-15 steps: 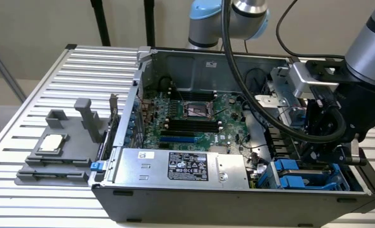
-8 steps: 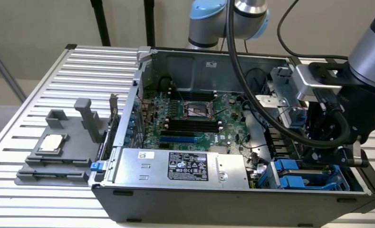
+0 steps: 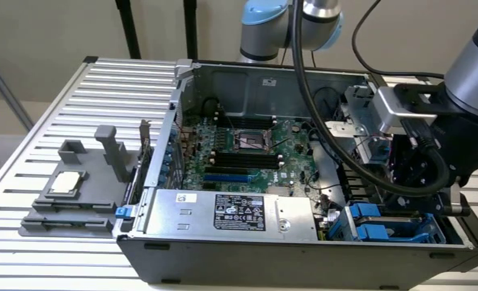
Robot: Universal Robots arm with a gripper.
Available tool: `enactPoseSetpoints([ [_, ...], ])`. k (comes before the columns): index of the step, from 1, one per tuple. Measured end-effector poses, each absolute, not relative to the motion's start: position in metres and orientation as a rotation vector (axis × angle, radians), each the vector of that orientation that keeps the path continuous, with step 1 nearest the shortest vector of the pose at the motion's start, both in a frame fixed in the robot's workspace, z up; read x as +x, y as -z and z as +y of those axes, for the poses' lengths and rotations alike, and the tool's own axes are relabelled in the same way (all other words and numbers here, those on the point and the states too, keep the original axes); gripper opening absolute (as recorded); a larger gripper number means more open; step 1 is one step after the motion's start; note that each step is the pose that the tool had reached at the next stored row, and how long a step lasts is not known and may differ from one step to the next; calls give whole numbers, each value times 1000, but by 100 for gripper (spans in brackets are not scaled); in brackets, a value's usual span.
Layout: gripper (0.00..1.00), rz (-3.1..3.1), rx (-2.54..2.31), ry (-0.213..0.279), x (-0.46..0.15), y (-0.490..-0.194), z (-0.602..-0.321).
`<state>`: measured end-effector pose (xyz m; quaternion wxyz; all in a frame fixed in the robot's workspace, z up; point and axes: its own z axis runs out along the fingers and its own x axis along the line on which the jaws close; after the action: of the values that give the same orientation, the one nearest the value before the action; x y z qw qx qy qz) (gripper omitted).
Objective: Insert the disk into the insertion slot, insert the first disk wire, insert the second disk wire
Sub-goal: 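Insert the second disk wire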
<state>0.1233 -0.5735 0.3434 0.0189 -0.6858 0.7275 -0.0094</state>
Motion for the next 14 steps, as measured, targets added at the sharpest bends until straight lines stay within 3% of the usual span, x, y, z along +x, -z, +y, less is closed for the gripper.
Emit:
enactPoseSetpoints([
  [14,16,2221,-2153,11,124,-342,-577],
])
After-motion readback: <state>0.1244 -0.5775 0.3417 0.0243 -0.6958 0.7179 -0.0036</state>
